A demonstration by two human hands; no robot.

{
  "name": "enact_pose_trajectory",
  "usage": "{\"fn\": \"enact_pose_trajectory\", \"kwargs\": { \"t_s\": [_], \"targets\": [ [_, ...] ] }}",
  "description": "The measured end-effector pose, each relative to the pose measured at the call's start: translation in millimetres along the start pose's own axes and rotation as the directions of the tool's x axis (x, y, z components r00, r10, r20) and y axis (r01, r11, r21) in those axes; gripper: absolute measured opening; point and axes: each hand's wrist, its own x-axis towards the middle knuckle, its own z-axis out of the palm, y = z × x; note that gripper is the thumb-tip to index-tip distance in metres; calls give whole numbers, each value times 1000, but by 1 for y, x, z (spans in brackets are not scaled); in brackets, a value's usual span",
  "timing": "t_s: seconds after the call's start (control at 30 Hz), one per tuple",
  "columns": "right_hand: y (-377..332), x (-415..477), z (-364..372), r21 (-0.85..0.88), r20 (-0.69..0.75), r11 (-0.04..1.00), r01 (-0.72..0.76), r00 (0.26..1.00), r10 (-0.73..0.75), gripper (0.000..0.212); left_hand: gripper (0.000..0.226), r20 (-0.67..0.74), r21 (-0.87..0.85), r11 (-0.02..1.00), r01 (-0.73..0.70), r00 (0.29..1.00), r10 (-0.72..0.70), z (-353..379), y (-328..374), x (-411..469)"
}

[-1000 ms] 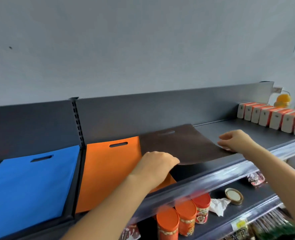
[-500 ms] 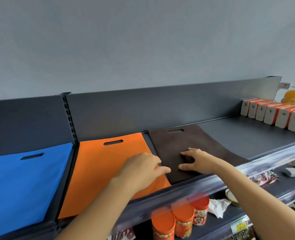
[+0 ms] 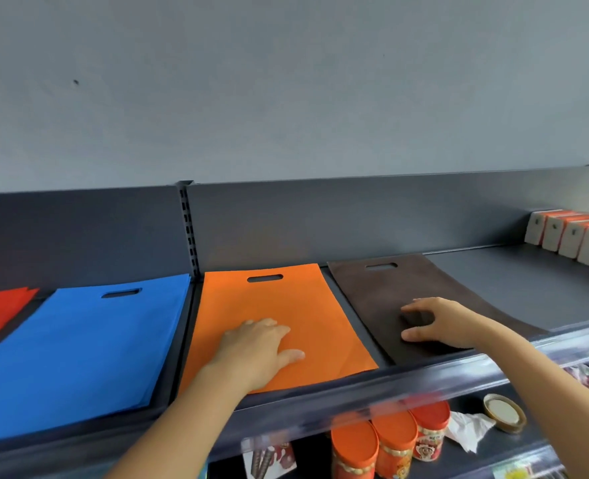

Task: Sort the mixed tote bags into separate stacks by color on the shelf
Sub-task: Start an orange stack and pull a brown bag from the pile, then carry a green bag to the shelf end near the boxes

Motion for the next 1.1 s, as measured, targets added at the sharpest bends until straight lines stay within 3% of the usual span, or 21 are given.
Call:
{"fn": "enact_pose_trajectory", "kwargs": {
  "t_s": [0.13, 0.2, 0.47, 0.8, 0.97, 1.1],
  "targets": [
    [-51, -4, 7, -14, -295, 990, 137, 946, -135, 50, 64, -203, -161, 987, 15, 978, -48, -10, -16, -20],
    [-93, -6, 16, -43, -321, 968, 246, 914, -247, 42, 60, -285, -159, 986, 45, 954, -90, -19, -37, -36],
    [-288, -25, 78, -101, -131, 801, 591, 790, -599, 43, 48, -442, -19, 947, 320, 847, -295, -46, -199, -146],
    [-539, -72, 174, -60, -26, 623, 780, 623, -782, 43, 40, -570, -33, 843, 537, 682, -457, -72, -419, -317],
    [-663, -94, 227, -18, -24, 540, 842, 539, -842, 45, 49, -550, -41, 772, 635, 631, -548, -87, -527, -386],
    [-744, -113, 255, -4, -17, 488, 873, 488, -873, 46, 69, -385, -87, 766, 637, 687, -616, -88, -596, -421]
  ]
}}
